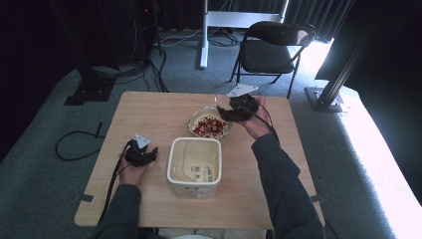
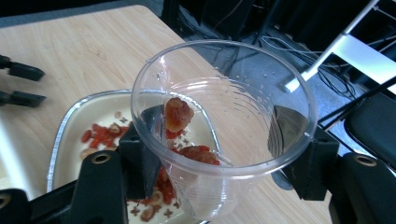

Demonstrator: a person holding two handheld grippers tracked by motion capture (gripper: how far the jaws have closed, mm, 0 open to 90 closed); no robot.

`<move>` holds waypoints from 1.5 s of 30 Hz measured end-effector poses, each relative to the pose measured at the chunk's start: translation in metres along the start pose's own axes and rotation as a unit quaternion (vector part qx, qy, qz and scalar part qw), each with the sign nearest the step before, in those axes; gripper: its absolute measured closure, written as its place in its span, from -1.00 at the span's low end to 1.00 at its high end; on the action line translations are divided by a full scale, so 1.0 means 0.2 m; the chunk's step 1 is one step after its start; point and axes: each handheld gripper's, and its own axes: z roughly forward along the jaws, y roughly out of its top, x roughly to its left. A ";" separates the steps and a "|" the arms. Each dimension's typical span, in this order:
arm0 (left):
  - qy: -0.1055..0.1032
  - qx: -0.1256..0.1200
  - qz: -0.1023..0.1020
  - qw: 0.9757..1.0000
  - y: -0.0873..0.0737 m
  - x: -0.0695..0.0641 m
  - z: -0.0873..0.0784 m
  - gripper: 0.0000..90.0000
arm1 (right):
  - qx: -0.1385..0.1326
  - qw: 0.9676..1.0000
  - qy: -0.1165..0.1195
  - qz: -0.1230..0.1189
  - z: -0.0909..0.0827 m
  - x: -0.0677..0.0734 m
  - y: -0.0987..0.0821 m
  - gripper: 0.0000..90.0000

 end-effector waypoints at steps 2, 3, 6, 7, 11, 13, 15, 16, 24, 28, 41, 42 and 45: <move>0.000 0.000 -0.001 1.000 0.00 0.00 0.00 0.05 | -0.001 1.000 0.003 0.000 -0.01 0.01 0.00 -0.19; 0.000 0.000 -0.001 1.000 0.00 0.00 0.00 0.05 | -0.005 1.000 0.005 -0.003 -0.02 0.01 0.01 -0.19; 0.000 -0.001 0.000 1.000 0.00 0.00 0.00 0.05 | -0.011 1.000 0.010 -0.010 -0.04 0.03 0.01 -0.19; 0.000 0.000 0.000 1.000 0.00 0.00 0.00 0.05 | -0.013 1.000 0.012 -0.010 -0.05 0.04 0.01 -0.19; 0.001 0.001 0.001 1.000 0.00 0.00 0.00 0.05 | -0.018 1.000 0.019 -0.009 -0.06 0.06 0.01 -0.19; 0.001 0.001 0.002 1.000 0.00 0.00 0.00 0.05 | -0.020 0.999 0.026 -0.008 -0.07 0.06 0.01 -0.19; 0.001 0.001 0.002 1.000 0.00 0.00 0.00 0.05 | -0.023 0.999 0.033 -0.003 -0.07 0.06 0.01 -0.19; 0.001 0.001 0.002 1.000 0.00 0.00 0.00 0.05 | -0.024 0.999 0.033 -0.001 -0.08 0.07 0.01 -0.19; 0.001 0.001 0.002 1.000 0.00 0.00 0.00 0.05 | -0.036 0.998 0.055 0.012 -0.10 0.07 0.00 -0.19; 0.001 0.001 0.001 1.000 0.00 0.00 0.00 0.05 | -0.039 0.997 0.062 0.018 -0.11 0.07 0.00 -0.19; 0.002 0.002 0.004 1.000 0.00 -0.01 0.00 0.05 | -0.059 0.994 0.094 0.005 -0.20 0.18 0.00 -0.21; 0.002 0.003 0.004 1.000 0.00 -0.01 0.00 0.05 | -0.060 0.993 0.099 0.003 -0.20 0.19 0.00 -0.22; 0.002 0.003 0.004 1.000 0.00 -0.01 0.00 0.05 | -0.065 0.992 0.111 0.005 -0.22 0.22 -0.01 -0.22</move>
